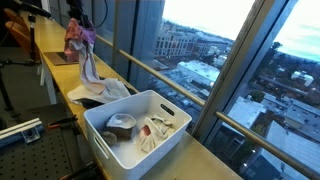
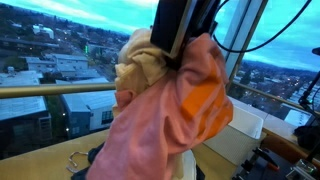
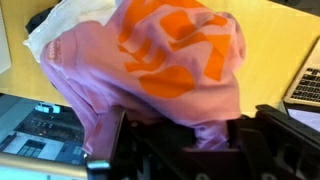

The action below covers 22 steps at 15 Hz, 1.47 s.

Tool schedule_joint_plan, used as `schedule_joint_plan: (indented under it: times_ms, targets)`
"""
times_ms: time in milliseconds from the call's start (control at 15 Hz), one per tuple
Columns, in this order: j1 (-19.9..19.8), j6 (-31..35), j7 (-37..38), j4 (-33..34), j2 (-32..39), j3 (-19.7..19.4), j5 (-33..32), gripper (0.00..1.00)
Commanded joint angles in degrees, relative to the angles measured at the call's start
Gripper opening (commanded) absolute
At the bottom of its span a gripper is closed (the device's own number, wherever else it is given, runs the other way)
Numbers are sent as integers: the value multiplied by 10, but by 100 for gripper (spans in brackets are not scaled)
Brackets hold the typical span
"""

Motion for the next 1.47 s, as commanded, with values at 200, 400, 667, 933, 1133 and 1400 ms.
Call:
schedule_joint_plan:
  times_ms: [200,400,667,933,1133,1400]
  targets:
    - [-32,-18,-29,12,20,-60,2,0]
    - [-51,-18,-39,-1,20,-75,11,26]
    - [-80,-7,-52,-41,9,-91,19,54]
    - [-137,4,-82,-93,-13,-135,15,84]
    - [-190,21,-120,-109,-6,-175,14,100]
    - [-253,66,-170,-108,36,-222,18,100]
